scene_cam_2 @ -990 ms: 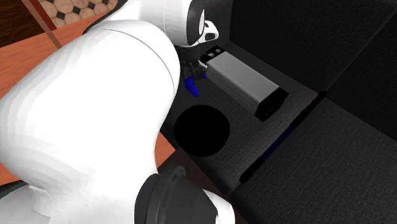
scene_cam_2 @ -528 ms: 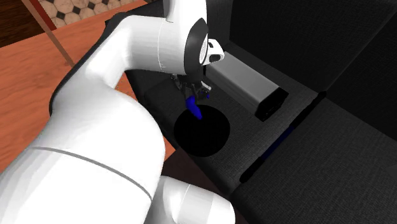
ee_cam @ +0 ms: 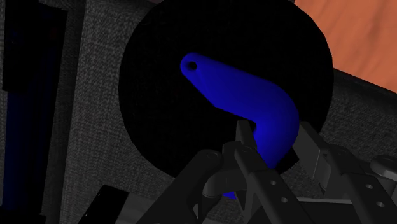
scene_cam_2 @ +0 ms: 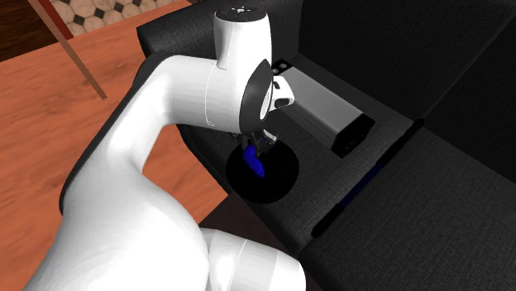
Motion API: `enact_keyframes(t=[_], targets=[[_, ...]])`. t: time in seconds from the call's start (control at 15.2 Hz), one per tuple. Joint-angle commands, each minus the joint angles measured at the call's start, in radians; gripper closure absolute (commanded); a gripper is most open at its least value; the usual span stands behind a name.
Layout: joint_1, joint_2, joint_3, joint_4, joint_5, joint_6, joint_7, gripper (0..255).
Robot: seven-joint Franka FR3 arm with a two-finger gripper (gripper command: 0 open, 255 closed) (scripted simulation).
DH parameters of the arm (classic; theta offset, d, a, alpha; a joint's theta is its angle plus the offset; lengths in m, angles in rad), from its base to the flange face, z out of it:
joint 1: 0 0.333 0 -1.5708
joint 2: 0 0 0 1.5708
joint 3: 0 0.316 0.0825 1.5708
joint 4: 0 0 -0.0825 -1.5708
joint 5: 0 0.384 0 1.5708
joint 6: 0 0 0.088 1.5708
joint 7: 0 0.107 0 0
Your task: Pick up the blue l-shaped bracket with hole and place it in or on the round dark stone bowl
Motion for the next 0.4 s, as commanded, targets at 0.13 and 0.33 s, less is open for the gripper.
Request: enact_keyframes(t=[0.13, 0.33], targets=[[0.004, -0.005, 0.007, -0.056, 0.007, 0.051, -0.001, 255], [0.007, -0.004, 0.013, -0.096, 0.014, 0.092, -0.002, 255]])
